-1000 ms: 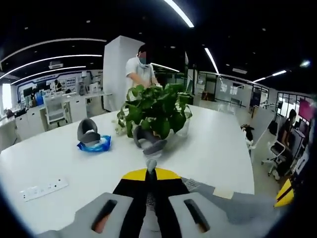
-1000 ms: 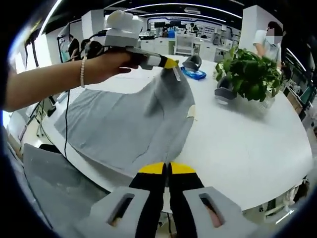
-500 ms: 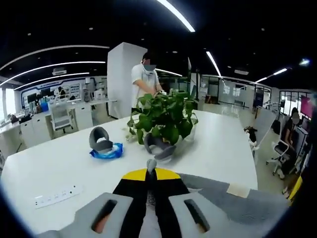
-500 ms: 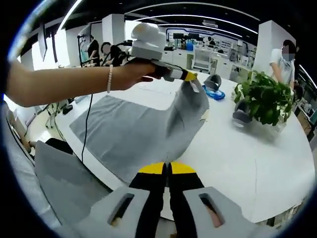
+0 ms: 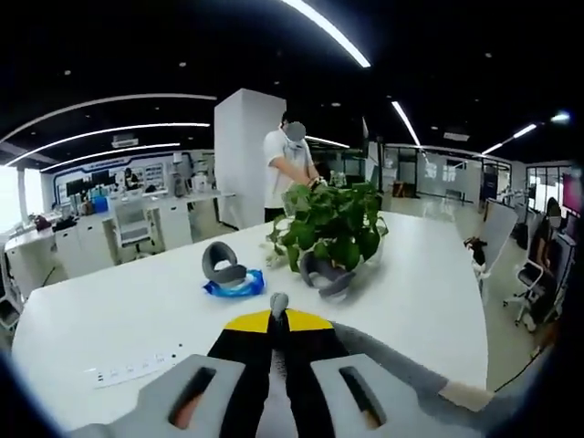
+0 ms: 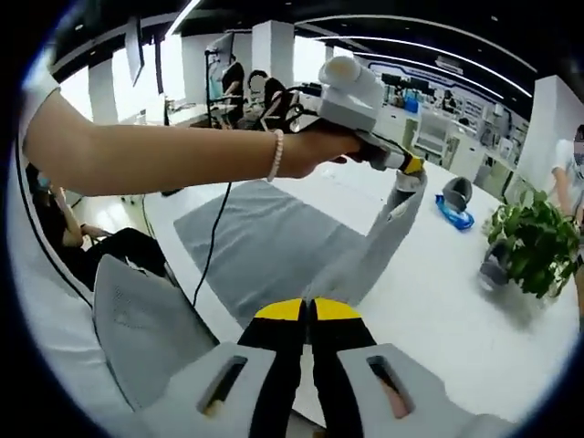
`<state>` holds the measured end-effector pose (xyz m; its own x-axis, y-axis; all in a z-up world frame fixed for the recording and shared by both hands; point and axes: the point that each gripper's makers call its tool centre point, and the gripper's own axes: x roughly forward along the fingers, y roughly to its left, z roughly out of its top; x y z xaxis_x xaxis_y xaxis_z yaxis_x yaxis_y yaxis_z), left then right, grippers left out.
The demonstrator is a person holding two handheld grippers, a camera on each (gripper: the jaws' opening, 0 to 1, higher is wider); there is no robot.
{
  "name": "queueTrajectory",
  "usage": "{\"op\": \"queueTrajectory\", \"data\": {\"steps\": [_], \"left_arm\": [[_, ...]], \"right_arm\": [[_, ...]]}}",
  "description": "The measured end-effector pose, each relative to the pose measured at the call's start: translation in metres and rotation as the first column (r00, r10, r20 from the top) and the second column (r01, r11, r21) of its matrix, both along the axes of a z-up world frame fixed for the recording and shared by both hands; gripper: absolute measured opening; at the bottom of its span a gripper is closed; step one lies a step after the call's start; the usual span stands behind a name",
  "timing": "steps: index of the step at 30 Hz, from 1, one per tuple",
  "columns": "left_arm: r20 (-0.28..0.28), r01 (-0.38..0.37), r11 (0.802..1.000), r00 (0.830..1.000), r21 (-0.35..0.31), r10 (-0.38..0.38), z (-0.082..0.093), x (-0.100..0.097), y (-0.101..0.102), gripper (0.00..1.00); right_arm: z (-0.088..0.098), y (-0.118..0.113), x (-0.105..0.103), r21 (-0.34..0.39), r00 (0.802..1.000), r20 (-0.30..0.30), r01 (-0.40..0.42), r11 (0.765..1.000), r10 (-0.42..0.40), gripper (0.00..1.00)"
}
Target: Fold the towel on the table until its edges align and the towel forms a compact rectangular stack.
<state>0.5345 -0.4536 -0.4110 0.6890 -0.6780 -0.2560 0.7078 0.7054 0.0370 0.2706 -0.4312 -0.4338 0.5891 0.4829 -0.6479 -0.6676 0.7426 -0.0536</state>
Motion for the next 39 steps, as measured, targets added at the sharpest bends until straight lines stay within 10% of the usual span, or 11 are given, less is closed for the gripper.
{"op": "queueTrajectory", "data": {"steps": [16,29,39], "left_arm": [[-0.011,-0.122,0.992,0.992,-0.032,0.122,0.005,0.015,0.09,0.04],[0.076,-0.166,0.98,0.984,0.113,0.158,-0.003,0.014,0.143,0.04],[0.082,-0.23,0.969,0.971,0.092,0.223,0.002,0.012,0.191,0.04]], "right_arm": [[0.019,0.093,0.011,0.053,0.973,0.042,-0.228,0.972,0.226,0.0],[0.018,0.145,0.01,0.015,0.923,0.058,-0.383,0.924,0.381,0.0],[0.022,0.184,0.006,0.037,0.89,0.082,-0.452,0.891,0.448,0.0]]}}
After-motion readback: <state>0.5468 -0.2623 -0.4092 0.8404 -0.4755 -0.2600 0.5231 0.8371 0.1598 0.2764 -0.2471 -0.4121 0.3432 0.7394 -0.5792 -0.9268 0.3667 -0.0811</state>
